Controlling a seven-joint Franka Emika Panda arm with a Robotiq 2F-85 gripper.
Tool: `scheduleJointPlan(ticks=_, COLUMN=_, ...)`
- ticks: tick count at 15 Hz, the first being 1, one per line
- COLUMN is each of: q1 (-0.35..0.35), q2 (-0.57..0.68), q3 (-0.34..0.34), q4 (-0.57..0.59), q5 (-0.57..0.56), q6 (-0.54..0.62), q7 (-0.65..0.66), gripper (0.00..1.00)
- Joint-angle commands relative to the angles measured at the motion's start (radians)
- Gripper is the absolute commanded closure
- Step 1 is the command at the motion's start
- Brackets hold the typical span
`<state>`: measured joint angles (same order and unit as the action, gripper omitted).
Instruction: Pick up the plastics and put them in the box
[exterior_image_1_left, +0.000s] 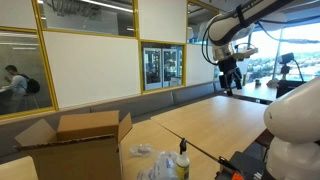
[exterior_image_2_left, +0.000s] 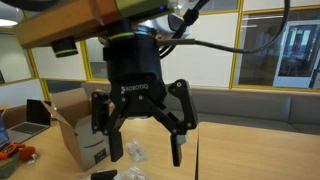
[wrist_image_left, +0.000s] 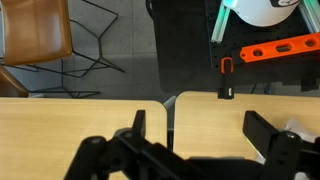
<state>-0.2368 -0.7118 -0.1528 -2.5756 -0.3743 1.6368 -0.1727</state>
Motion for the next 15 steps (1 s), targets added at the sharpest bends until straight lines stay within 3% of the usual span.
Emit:
scheduleJointPlan(ticks=1, q1=0.025, q2=-0.002, q3=-0.019, q4=0.006, q5=-0.009, q6=-0.008, q7=0.011, gripper=0.0)
scheduleJointPlan(ticks=9, q1=0.031, q2=0.002, q3=-0.016, q4=0.002, q5=-0.008, q6=0.022, q7=0.024, gripper=0.0)
scheduleJointPlan(ticks=15, q1=0.082, q2=0.098, q3=0.005, q4=0.014, q5=0.019, q6=0.238, q7=0.094, gripper=0.0)
